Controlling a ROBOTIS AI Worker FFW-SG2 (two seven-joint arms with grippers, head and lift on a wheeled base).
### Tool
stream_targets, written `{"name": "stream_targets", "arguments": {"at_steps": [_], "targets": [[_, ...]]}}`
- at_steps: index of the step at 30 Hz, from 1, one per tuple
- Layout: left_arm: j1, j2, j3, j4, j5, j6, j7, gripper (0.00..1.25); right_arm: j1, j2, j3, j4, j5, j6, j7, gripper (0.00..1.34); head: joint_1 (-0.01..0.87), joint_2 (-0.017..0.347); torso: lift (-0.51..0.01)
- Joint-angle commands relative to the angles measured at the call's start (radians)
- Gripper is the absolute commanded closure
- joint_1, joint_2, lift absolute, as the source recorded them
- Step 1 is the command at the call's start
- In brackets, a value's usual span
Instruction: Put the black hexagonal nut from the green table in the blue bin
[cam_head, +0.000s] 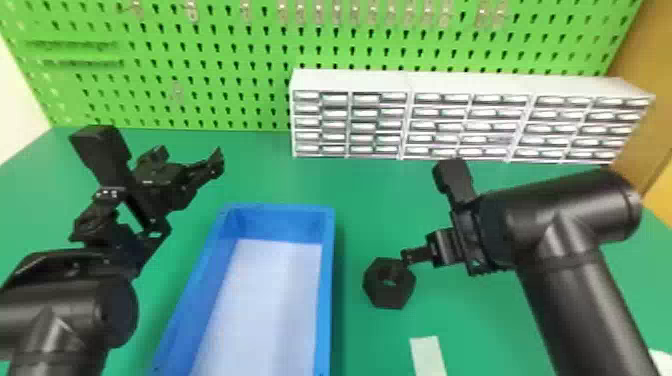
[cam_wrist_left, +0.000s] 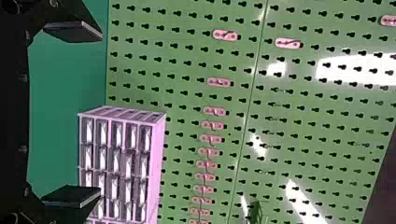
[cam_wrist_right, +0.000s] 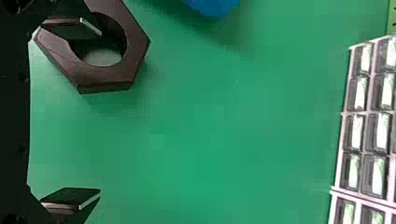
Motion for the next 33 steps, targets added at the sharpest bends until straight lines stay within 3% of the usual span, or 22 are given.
{"name": "stream_targets", "arguments": {"at_steps": [1, 33], "targets": [[0.001, -0.001, 0.000, -0.001, 0.000, 0.001, 0.000, 0.12, 0.002, 0.000, 0.016, 0.013, -0.004, -0.001, 0.000, 0.11, 0.666, 0.032, -0.100], [0.001, 0.001, -0.002, 0.001, 0.001, -0.001, 0.000, 0.12, 0.019, -0.011, 0.023, 0.043, -0.002, -0.020, 0.000, 0.11, 0.666, 0.032, -0.100]]}}
